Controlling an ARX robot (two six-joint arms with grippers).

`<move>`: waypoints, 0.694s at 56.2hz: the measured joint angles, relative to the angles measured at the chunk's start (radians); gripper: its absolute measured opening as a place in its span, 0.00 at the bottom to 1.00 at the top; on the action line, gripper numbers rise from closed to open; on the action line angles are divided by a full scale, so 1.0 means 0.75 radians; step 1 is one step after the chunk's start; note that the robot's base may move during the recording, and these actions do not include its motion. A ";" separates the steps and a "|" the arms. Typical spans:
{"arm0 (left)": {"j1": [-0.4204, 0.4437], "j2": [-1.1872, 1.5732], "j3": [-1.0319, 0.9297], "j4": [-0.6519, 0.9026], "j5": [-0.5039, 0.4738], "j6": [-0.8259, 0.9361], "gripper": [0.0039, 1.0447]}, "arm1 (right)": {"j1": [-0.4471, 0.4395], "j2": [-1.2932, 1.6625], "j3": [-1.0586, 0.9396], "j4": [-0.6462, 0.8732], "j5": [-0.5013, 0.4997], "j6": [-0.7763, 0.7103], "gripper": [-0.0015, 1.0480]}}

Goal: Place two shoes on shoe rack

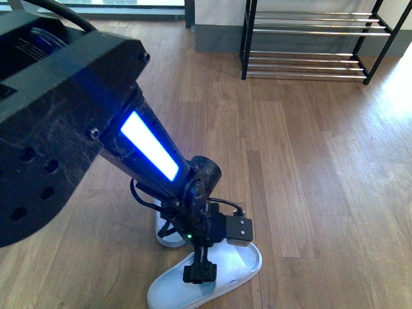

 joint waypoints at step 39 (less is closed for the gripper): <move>0.001 -0.026 -0.105 0.300 -0.189 -0.146 0.14 | 0.000 0.000 0.000 0.000 0.000 0.000 0.91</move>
